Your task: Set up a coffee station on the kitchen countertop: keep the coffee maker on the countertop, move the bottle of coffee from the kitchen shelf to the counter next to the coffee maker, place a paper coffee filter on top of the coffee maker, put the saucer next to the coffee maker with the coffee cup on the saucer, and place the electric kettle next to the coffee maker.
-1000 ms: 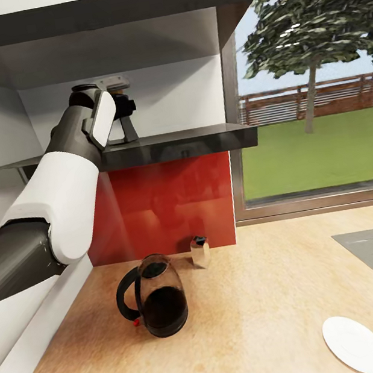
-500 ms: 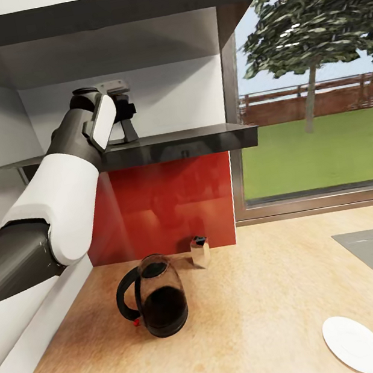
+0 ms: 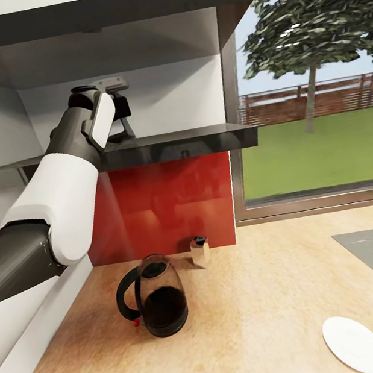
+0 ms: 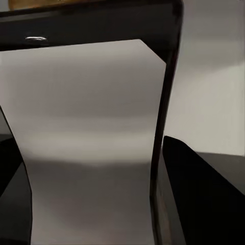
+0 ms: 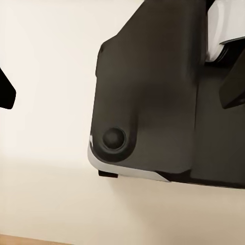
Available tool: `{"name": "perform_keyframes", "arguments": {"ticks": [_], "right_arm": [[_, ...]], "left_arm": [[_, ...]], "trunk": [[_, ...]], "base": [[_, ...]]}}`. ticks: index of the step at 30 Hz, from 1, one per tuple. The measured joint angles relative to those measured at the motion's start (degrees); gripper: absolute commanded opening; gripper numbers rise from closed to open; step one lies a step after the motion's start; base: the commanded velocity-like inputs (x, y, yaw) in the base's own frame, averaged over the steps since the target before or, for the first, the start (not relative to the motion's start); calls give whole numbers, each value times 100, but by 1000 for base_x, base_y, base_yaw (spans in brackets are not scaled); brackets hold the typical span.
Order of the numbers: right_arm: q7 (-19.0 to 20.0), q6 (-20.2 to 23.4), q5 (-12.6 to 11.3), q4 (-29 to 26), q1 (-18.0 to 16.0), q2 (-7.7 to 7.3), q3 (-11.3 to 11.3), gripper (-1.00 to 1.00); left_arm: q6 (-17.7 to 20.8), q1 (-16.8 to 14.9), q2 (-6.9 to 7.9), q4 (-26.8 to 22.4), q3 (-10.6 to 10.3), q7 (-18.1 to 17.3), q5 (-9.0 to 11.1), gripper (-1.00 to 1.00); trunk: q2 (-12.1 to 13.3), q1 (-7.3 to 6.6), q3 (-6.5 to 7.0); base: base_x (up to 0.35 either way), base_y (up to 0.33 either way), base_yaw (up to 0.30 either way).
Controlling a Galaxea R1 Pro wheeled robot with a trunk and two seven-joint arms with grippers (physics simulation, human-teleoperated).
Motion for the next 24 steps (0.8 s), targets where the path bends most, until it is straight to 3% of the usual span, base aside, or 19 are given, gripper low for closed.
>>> {"name": "perform_keyframes", "arguments": {"ticks": [24], "right_arm": [[-16,-8,-21,-26,0,9,3,100]], "left_arm": [[25,-15,-26,-22,-21,164,18,-100]], "trunk": [[0,0,0]], "base": [[-1,0,0]]}}
